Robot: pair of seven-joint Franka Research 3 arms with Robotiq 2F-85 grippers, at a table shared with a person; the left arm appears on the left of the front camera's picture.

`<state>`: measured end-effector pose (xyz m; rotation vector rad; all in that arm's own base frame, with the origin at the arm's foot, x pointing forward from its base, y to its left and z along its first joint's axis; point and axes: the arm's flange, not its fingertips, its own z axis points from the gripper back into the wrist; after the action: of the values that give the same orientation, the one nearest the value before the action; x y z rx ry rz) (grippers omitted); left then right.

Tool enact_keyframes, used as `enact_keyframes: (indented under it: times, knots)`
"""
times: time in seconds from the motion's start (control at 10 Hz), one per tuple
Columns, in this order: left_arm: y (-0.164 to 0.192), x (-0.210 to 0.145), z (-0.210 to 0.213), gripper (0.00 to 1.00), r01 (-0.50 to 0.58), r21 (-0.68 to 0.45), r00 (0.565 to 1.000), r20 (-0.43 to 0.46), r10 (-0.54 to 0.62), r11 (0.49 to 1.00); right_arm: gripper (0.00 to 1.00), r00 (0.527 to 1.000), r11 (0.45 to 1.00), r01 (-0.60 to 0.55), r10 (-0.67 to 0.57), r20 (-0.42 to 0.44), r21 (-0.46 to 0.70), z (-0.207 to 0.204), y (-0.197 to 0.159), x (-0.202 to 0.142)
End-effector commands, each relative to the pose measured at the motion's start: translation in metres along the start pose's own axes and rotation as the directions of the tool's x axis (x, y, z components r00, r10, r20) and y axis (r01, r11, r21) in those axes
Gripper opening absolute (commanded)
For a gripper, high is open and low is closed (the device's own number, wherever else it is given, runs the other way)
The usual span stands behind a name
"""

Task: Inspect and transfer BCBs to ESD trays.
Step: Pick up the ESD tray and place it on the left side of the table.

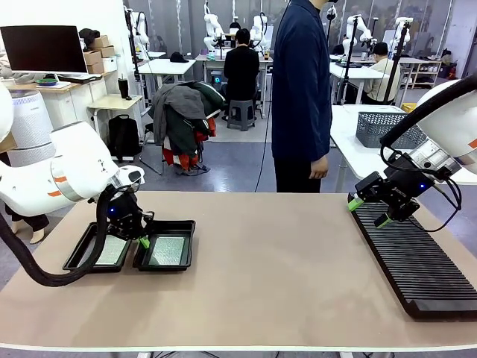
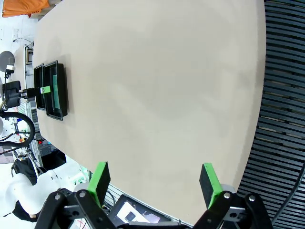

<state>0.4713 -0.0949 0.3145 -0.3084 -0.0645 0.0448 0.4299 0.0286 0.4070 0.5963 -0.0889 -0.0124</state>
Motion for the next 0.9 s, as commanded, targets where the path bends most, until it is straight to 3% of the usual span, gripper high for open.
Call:
enact_keyframes:
  times: [0.0,0.8]
  knots:
    - [-0.0019,0.0065,-0.0035,0.03,-0.001,0.031,1.000,0.003,0.001,1.000,1.00,1.000,1.000,0.007,-0.007,0.001,0.001,-0.0004,0.0004,-0.0002]
    - [0.0000,0.0044,-0.0090,0.03,0.006,0.019,1.000,-0.009,-0.006,1.000,1.00,1.000,1.000,0.007,-0.007,0.001,0.001,-0.0004,0.0004,-0.0002]
